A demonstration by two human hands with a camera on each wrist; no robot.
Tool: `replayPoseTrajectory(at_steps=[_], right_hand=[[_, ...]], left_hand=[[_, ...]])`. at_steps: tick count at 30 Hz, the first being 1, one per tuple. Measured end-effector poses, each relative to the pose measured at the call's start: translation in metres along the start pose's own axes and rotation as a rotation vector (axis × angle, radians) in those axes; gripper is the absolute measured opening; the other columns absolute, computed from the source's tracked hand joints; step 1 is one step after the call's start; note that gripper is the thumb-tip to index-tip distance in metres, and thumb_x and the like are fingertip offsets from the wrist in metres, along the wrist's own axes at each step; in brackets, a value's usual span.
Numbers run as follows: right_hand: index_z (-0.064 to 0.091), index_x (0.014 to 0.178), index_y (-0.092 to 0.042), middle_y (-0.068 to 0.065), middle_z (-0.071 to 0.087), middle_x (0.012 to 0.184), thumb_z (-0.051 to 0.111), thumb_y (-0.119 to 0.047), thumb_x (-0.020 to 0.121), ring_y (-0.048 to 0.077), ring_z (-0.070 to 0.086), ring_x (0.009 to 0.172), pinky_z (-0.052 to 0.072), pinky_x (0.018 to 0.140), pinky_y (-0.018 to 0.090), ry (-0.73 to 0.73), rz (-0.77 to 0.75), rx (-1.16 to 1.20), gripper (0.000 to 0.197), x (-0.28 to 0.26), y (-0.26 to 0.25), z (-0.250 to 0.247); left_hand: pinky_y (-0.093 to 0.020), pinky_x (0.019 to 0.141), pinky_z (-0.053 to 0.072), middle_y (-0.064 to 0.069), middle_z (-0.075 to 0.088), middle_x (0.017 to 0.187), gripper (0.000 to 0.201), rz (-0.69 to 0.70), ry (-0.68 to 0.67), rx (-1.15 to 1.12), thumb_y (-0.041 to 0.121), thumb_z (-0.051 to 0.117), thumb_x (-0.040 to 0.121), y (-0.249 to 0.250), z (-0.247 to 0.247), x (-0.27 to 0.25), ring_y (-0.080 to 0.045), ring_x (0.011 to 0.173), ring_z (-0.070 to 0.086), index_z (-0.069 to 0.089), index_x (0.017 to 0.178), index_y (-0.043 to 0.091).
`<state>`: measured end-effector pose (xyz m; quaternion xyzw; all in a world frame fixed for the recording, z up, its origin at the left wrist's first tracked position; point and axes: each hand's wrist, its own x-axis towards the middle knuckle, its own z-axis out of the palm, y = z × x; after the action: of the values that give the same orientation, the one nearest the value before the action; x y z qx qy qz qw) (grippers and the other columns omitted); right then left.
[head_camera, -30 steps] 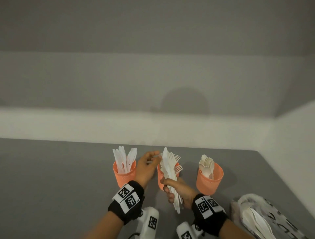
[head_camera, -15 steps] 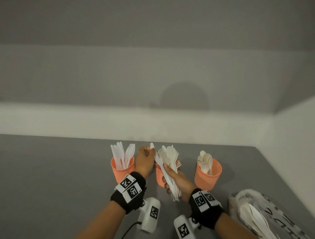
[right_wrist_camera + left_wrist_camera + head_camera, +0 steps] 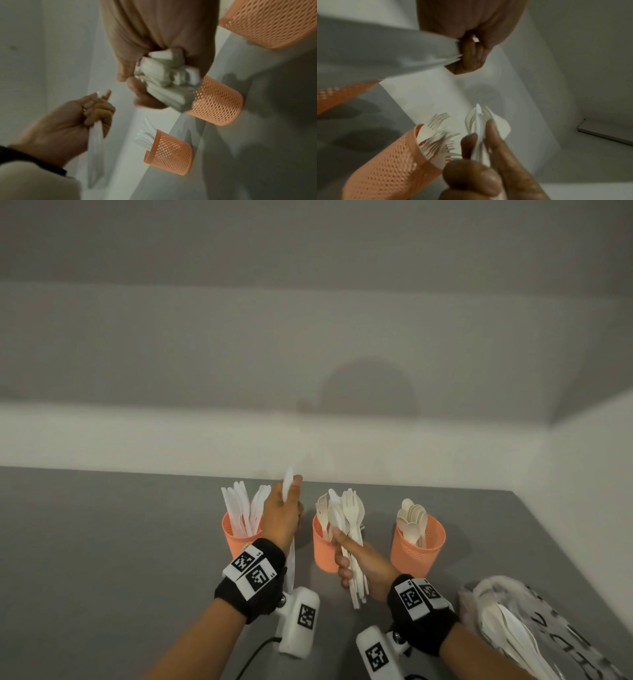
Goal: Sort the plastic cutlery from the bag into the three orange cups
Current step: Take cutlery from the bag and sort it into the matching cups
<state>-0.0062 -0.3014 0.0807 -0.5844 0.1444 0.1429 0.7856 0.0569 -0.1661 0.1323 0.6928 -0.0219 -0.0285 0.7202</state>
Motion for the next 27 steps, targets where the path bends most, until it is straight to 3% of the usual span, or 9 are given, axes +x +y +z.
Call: replayPoseTrajectory(at_steps=[3,7,10,12,17,19,21,24,27], right_hand=[[0.052,0.100,-0.024,-0.007,0.038,0.042,0.060,-0.035,0.086,0.003,0.032,0.031,0.030,0.035,0.016,-0.107,0.027,0.042,0.020,-0.002,-0.004,0.004],[0.060,0.068,-0.022,-0.008,0.039,0.037,0.062,-0.034,0.078,0.002,0.034,0.029,0.029,0.035,0.014,-0.262,0.111,-0.005,0.015,-0.008,-0.005,0.017],[0.053,0.054,-0.025,-0.009,0.040,0.034,0.052,-0.033,0.087,0.001,0.037,0.030,0.037,0.040,0.015,-0.368,0.184,-0.022,0.034,-0.010,-0.002,0.022],[0.051,0.056,-0.023,-0.009,0.042,0.034,0.050,-0.033,0.084,0.002,0.042,0.034,0.041,0.045,0.017,-0.381,0.195,-0.079,0.030,-0.012,-0.004,0.022],[0.059,0.075,-0.009,0.004,0.058,0.051,0.061,-0.020,0.075,0.018,0.058,0.049,0.050,0.059,0.030,-0.155,0.034,-0.200,0.012,-0.011,-0.006,0.023],[0.057,0.081,-0.010,0.006,0.055,0.051,0.060,-0.016,0.083,0.019,0.058,0.048,0.051,0.058,0.032,-0.098,-0.005,-0.227,0.007,-0.008,-0.004,0.023],[0.053,0.084,-0.013,0.002,0.048,0.047,0.056,-0.015,0.089,0.014,0.050,0.039,0.048,0.049,0.027,-0.075,-0.014,-0.215,0.006,-0.008,-0.003,0.022],[0.050,0.102,-0.016,-0.003,0.042,0.045,0.055,-0.031,0.091,0.007,0.035,0.031,0.034,0.037,0.017,-0.013,-0.012,-0.124,0.019,-0.005,0.000,0.015],[0.048,0.112,-0.020,-0.006,0.043,0.046,0.055,-0.044,0.089,0.005,0.035,0.034,0.033,0.037,0.017,0.050,-0.059,-0.107,0.035,-0.001,-0.001,0.007]], left_hand=[[-0.016,0.039,0.026,0.001,0.046,0.058,0.025,-0.121,-0.217,0.007,0.038,0.055,0.090,-0.007,-0.002,-0.009,-0.002,0.035,0.034,0.053,0.078,0.016],[-0.020,0.052,0.046,-0.001,0.064,0.062,0.026,-0.196,-0.457,-0.071,0.033,0.062,0.086,-0.015,0.003,-0.024,-0.010,0.054,0.059,0.064,0.084,0.007],[-0.021,0.057,0.051,-0.009,0.067,0.071,0.025,-0.244,-0.417,-0.128,0.021,0.063,0.085,-0.014,0.004,-0.024,-0.016,0.064,0.065,0.065,0.091,-0.003],[-0.025,0.061,0.053,-0.015,0.067,0.079,0.029,-0.228,-0.368,-0.078,0.018,0.064,0.084,-0.012,0.006,-0.024,-0.023,0.071,0.065,0.065,0.096,-0.008],[-0.037,0.075,0.058,-0.018,0.072,0.086,0.010,-0.127,-0.091,0.112,0.011,0.066,0.081,-0.010,0.019,-0.017,-0.029,0.079,0.070,0.067,0.085,0.002],[-0.041,0.079,0.058,-0.020,0.072,0.088,0.005,-0.115,-0.050,0.137,0.011,0.068,0.079,-0.008,0.024,-0.016,-0.030,0.081,0.070,0.066,0.076,0.008],[-0.031,0.069,0.057,-0.017,0.072,0.083,0.010,-0.098,-0.078,0.116,0.017,0.069,0.080,-0.008,0.027,-0.016,-0.023,0.072,0.069,0.064,0.074,0.010],[-0.019,0.045,0.039,0.003,0.054,0.052,0.027,-0.153,-0.069,0.045,0.032,0.060,0.088,-0.001,0.023,-0.015,-0.006,0.043,0.049,0.054,0.068,0.014],[-0.023,0.048,0.030,0.001,0.039,0.058,0.024,-0.219,0.021,-0.038,0.022,0.047,0.093,-0.007,0.013,-0.005,-0.011,0.047,0.034,0.047,0.071,0.013]])
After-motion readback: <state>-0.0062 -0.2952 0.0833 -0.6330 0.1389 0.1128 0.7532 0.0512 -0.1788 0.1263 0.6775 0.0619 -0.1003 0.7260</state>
